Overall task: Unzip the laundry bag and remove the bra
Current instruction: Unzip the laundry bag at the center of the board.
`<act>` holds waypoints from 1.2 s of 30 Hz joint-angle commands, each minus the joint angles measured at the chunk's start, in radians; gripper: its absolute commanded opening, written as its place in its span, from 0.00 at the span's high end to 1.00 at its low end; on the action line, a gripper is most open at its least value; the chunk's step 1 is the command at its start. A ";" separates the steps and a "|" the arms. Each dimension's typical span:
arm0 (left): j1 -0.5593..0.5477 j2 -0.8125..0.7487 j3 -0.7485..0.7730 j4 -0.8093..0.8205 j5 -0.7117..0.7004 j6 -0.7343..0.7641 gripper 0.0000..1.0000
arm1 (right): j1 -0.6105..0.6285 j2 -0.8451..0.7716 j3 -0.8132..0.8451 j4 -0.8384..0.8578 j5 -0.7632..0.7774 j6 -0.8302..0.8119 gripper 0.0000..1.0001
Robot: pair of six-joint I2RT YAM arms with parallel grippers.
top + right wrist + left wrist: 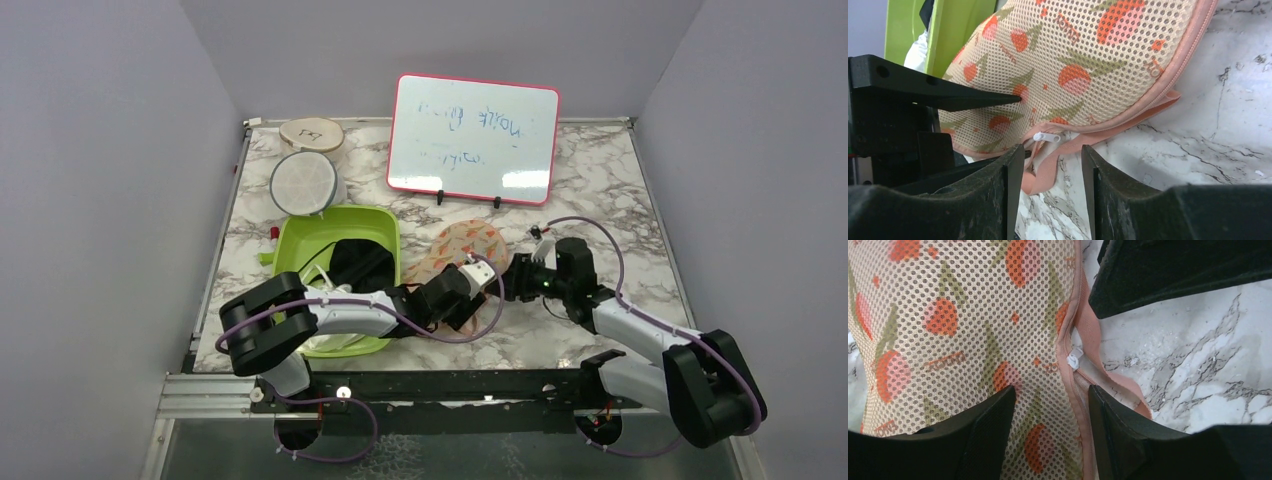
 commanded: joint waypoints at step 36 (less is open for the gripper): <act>0.043 -0.251 -0.125 0.128 0.059 -0.031 1.00 | 0.021 0.544 -0.148 1.350 -0.461 0.196 0.57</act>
